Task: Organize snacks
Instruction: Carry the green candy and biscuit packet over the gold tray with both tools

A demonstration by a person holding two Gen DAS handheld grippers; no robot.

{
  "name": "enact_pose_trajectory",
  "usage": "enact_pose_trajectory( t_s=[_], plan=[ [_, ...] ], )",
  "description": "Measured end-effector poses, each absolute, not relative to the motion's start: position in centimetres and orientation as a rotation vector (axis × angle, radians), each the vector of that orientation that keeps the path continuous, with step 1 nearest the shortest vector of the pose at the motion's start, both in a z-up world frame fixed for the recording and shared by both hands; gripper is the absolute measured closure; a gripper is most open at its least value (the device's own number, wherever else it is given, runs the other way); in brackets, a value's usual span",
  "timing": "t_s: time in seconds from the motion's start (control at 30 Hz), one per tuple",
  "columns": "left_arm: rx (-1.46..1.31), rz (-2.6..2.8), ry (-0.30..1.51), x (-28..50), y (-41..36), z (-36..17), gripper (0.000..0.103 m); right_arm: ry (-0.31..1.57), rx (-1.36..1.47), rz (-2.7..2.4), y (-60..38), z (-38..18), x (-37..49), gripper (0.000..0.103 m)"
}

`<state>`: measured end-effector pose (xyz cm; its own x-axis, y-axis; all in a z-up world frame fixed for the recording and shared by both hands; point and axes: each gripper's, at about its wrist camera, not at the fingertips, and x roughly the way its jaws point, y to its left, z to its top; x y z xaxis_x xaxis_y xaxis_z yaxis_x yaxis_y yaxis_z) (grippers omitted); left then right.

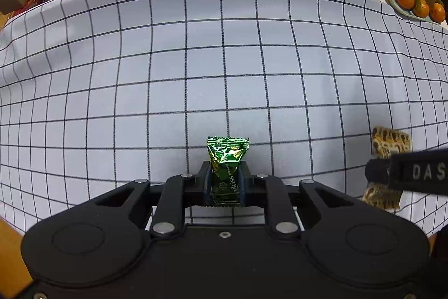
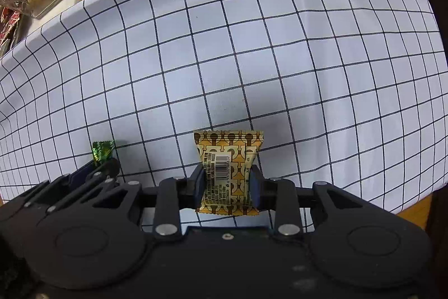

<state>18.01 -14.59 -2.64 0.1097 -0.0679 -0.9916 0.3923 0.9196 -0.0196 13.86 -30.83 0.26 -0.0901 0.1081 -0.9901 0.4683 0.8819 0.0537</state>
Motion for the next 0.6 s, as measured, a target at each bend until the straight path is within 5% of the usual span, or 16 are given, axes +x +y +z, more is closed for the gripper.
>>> enact_pose_trajectory(
  t_s=[0.6],
  plan=[
    [0.174,-0.311,1.417,12.3,-6.7,-0.6,0.077,1.475,0.487,-0.286,-29.2,3.0,7.5,0.070]
  ],
)
